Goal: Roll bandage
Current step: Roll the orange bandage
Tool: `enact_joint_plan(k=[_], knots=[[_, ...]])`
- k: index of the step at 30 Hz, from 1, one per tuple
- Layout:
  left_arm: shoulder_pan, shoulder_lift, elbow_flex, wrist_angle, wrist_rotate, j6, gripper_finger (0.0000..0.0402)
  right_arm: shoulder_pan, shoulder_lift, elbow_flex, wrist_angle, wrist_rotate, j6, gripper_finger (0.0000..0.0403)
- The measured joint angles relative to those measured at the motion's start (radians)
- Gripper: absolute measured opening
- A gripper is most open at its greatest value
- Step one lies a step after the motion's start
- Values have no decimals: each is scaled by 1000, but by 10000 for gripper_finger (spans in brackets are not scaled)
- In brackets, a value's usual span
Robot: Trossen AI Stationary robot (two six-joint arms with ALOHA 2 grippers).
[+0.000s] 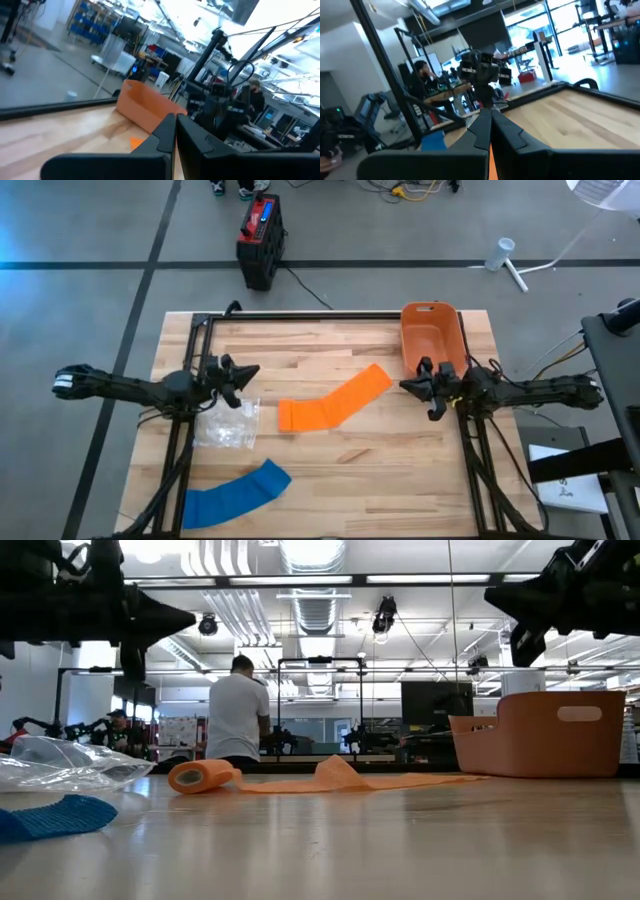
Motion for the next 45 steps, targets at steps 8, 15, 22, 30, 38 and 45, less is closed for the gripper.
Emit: enact_joint_plan(k=[8,15,22,30,38,45], knots=[[-6,159,0,138,31,36,7,2,154,58,-1,-1,-49,8],[-6,315,0,304,33,86,11,2,302,120,-2,-1,-74,74],[-6,425,0,346,33,-6,11,2,452,188,-3,0,-74,147],[-6,478,0,361,49,-81,13,2,602,304,-9,0,-141,188],[-6,482,11,365,68,-92,108,2,734,415,-9,0,-170,197],[-22,487,173,259,174,30,212,2,822,473,-13,-1,-180,196]])
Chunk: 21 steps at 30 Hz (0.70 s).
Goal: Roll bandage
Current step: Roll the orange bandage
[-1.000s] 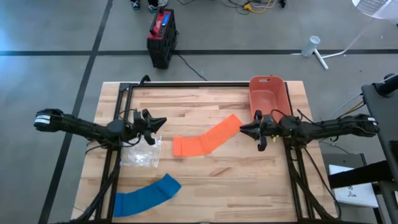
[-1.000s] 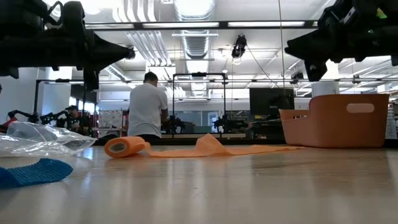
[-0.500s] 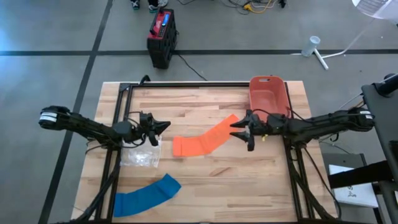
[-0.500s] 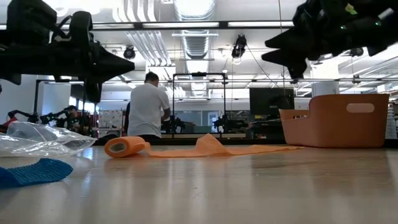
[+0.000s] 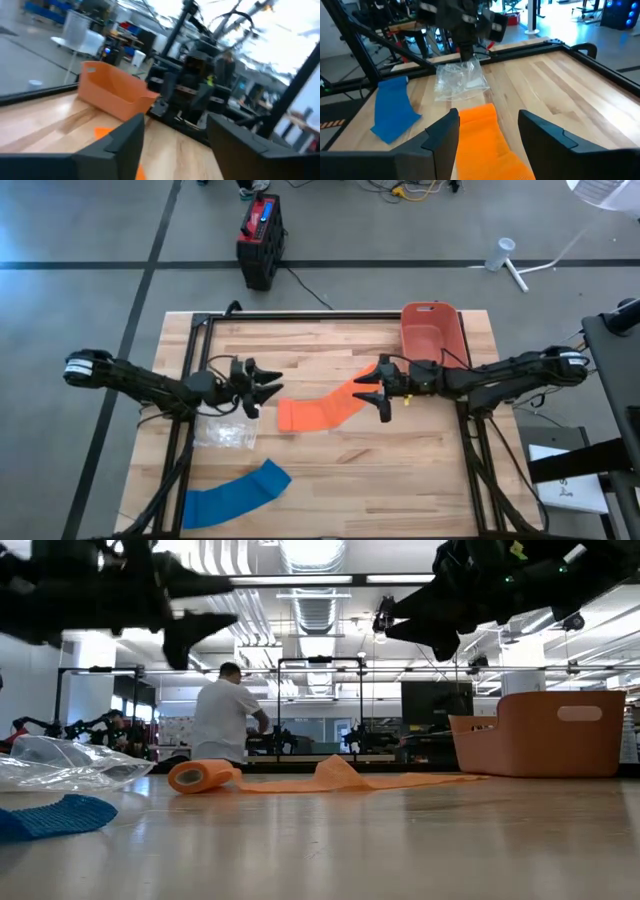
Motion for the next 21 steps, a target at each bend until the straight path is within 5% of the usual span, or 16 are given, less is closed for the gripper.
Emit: enact_joint_plan(k=[6,12,16,21], knots=[[-44,6,249,-569,3,53,250,30,-13,50,-18,-1,-59,191],[-78,79,496,-1220,-4,-89,248,57,-57,107,-177,1,-104,187],[-85,148,565,-1394,-5,-289,236,57,-58,115,-223,2,-101,188],[-85,243,562,-1414,-4,-595,234,57,-42,113,-246,4,-59,183]])
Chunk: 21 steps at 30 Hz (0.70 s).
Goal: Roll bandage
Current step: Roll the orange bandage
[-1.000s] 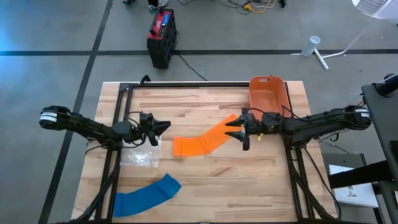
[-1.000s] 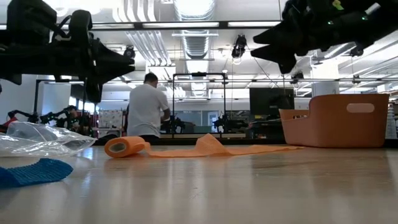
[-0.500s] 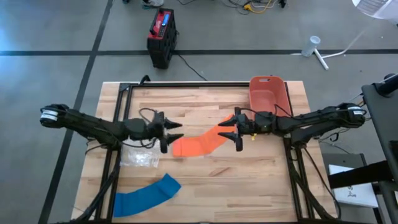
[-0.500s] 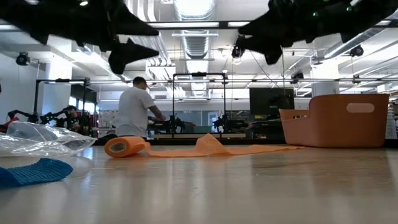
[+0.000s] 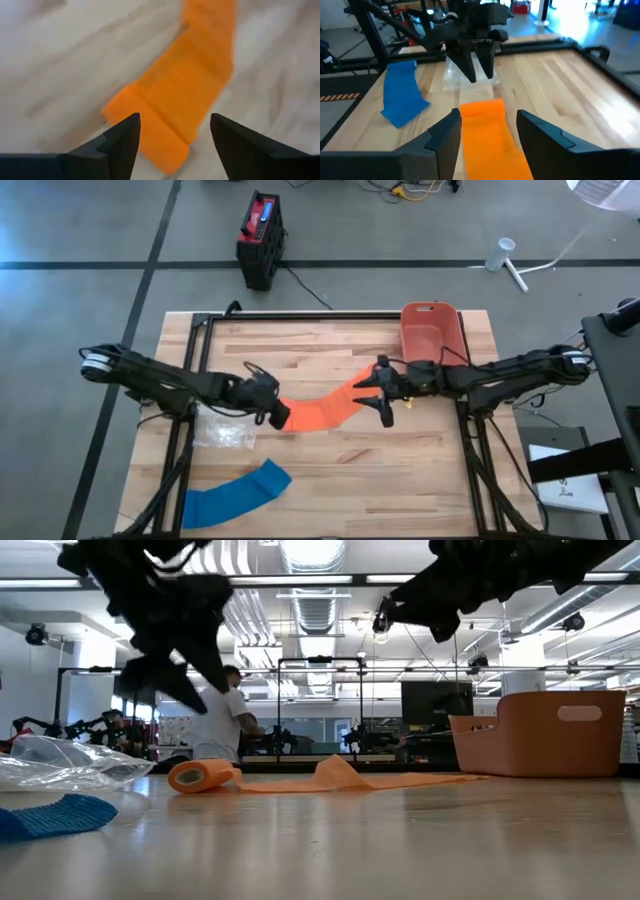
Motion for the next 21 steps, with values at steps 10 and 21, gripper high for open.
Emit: enact_joint_plan(k=[10,21], knots=[[0,183,26,-19,2,-242,236,0,11,-1,-95,-1,74,181],[0,314,92,-82,36,-298,233,46,10,-1,-128,-3,72,179]])
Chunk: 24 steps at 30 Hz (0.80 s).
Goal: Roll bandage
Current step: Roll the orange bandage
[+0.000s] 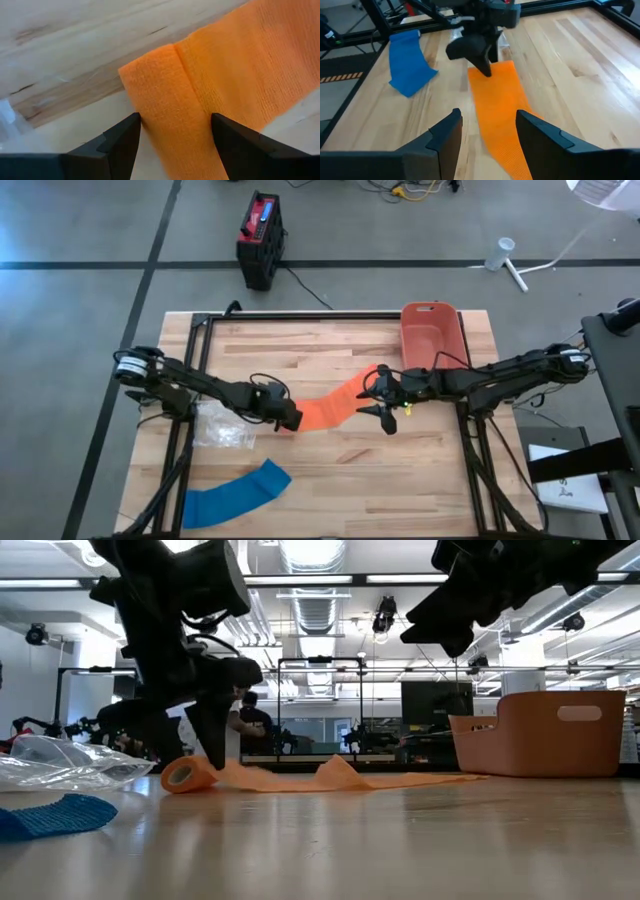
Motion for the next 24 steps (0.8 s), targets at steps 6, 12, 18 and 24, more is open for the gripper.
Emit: enact_joint_plan(k=[6,12,18,24], knots=[[0,23,7,-6,26,-7,233,4,0,-2,-12,1,0,180],[0,-9,6,-18,45,7,233,4,0,-2,-21,1,-1,176],[0,-45,4,-58,21,19,234,4,0,-2,-21,2,0,178],[-15,-48,0,-57,32,4,249,4,0,-2,-21,2,0,175]])
